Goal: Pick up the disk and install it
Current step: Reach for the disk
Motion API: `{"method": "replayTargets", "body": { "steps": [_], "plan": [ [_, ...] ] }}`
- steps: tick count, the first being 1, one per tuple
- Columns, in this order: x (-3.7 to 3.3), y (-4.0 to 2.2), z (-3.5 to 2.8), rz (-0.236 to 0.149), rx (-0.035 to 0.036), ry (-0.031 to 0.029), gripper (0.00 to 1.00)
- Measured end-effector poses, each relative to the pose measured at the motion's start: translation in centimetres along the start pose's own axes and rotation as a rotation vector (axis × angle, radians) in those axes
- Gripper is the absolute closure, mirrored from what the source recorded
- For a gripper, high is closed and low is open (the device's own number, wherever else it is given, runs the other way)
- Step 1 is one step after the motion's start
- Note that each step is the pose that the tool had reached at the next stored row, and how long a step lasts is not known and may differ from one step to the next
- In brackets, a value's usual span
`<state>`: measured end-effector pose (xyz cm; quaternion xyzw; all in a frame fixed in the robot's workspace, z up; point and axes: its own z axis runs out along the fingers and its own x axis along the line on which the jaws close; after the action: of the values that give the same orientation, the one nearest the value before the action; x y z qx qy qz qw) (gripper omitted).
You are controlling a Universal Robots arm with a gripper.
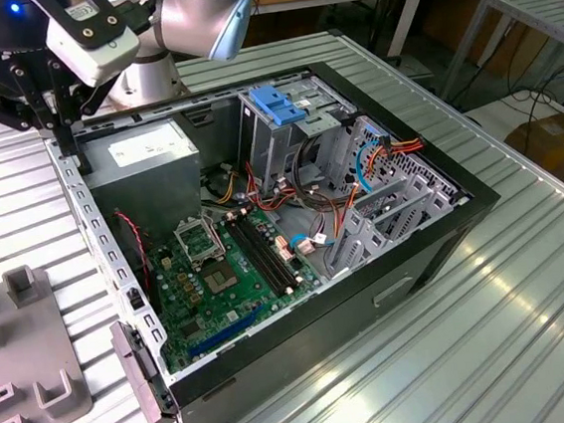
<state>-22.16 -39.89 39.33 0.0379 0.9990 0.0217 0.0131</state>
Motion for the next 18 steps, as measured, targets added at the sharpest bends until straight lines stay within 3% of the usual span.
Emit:
{"method": "replayTargets", "body": {
  "steps": [18],
  "plan": [
    [1.05,-0.08,-0.03,0.000,0.0000,0.0000,0.90]
  ]
}}
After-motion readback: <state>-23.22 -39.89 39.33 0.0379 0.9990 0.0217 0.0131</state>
